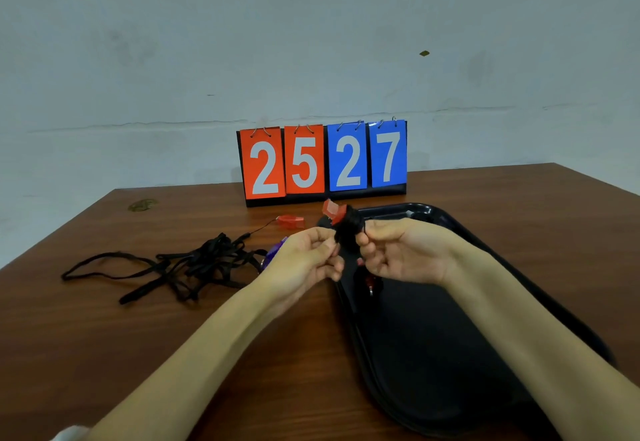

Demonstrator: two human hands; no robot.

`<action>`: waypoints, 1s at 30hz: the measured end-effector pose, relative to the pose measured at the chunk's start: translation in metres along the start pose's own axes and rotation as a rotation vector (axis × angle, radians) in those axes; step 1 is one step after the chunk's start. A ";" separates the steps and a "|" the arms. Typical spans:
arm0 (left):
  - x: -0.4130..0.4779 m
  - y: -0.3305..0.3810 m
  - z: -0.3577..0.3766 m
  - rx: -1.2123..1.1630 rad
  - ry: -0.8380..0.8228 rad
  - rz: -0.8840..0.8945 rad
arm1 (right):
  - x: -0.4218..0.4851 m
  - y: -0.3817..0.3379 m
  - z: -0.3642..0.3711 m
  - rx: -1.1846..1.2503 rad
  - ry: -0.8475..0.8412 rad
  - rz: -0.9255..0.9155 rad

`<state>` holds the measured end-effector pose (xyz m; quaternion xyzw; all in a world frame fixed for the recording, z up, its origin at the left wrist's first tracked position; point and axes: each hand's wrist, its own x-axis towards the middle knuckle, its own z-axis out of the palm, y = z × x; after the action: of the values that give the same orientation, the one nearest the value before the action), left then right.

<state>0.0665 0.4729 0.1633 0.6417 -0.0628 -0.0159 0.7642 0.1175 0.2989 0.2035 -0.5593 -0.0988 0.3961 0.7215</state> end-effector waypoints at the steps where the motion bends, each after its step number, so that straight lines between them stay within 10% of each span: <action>1: -0.001 -0.002 0.001 0.149 0.066 0.047 | -0.002 -0.003 -0.001 -0.087 0.052 -0.054; 5: -0.008 -0.011 0.006 0.877 0.165 0.320 | -0.030 -0.009 -0.019 -0.454 0.498 -0.305; 11: -0.009 -0.022 0.017 1.245 -0.053 0.311 | -0.057 0.031 -0.041 -0.944 0.945 -0.208; 30: -0.005 -0.020 0.017 0.968 0.147 0.318 | -0.054 0.017 -0.006 -1.408 1.031 -0.273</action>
<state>0.0602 0.4530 0.1466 0.9039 -0.1061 0.1765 0.3749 0.0772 0.2587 0.2026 -0.9662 -0.0479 -0.1480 0.2054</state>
